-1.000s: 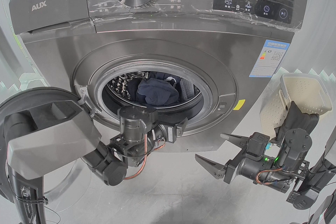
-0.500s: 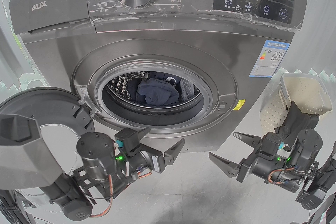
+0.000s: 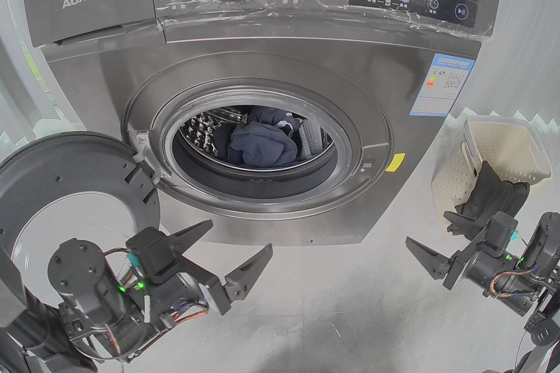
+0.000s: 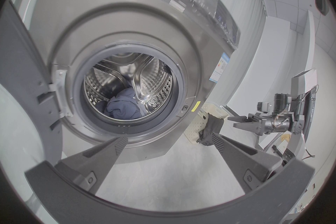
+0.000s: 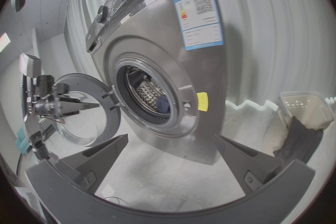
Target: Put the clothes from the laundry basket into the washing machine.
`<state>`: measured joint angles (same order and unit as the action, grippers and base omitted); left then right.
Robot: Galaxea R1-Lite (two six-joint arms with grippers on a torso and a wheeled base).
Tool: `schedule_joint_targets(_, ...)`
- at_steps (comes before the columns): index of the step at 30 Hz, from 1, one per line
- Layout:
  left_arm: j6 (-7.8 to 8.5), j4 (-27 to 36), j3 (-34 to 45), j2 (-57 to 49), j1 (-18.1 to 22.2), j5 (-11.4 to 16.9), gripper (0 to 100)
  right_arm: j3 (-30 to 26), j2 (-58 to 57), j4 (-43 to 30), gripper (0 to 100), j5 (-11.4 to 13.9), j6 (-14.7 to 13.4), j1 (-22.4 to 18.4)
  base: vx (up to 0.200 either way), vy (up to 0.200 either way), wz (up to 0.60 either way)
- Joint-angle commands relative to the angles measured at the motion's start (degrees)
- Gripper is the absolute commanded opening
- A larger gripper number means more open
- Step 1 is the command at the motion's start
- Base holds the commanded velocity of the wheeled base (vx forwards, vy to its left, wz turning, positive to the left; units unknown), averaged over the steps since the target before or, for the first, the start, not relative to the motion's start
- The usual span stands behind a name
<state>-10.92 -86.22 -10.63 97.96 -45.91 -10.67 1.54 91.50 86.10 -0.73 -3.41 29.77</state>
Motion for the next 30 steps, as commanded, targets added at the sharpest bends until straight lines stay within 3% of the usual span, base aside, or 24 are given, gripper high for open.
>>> schedule_joint_targets(1,0.02,-0.08,6.76,-10.34,0.82,-0.41,100,-1.54,-9.06,-5.68,100,-1.11,1.3,-6.13,0.0,0.0,0.0)
schedule_joint_targets(4,0.38,0.18,7.91,-13.41,0.82,-0.85,100,-1.54,-14.25,-11.75,100,-1.55,1.83,-7.09,0.0,0.0,0.0)
schedule_joint_targets(5,1.52,0.88,8.7,-15.87,0.91,-2.52,100,-1.54,-19.7,-18.07,100,-4.28,2.71,-7.18,0.0,0.0,0.0)
schedule_joint_targets(6,1.52,0.88,8.7,-15.87,0.91,-2.52,100,-1.54,-19.7,-18.07,100,-4.28,2.71,-7.18,0.0,0.0,0.0)
schedule_joint_targets(7,2.22,0.88,9.66,-17.72,0.91,-4.63,100,-1.45,-24.79,-23.26,100,-8.15,2.89,-6.83,0.0,-0.2,0.0)
schedule_joint_targets(9,2.22,1.32,10.63,-19.57,0.91,-5.51,100,-1.45,-29.19,-26.95,100,-9.9,2.62,-7.18,0.0,-0.2,0.0)
schedule_joint_targets(13,2.13,4.13,10.63,-22.9,1.0,-5.51,100,-1.45,-33.76,-30.03,100,-10.52,2.1,-8.5,0.0,-0.2,0.0)
schedule_joint_targets(18,2.84,16.35,10.63,-30.2,1.0,-7.35,100,-1.45,-43.16,-38.47,100,-10.61,2.18,-12.81,0.0,-0.2,0.0)
schedule_joint_targets(24,2.22,24.52,10.63,-36.62,1.09,-7.97,100,-1.45,-49.32,-46.11,100,-10.17,2.1,-15.0,0.0,0.0,0.0)
schedule_joint_targets(30,2.4,39.03,10.63,-48.83,6.1,-7.61,100,-1.45,-60.21,-55.16,100,-9.73,2.1,-18.08,0.0,-0.2,0.0)
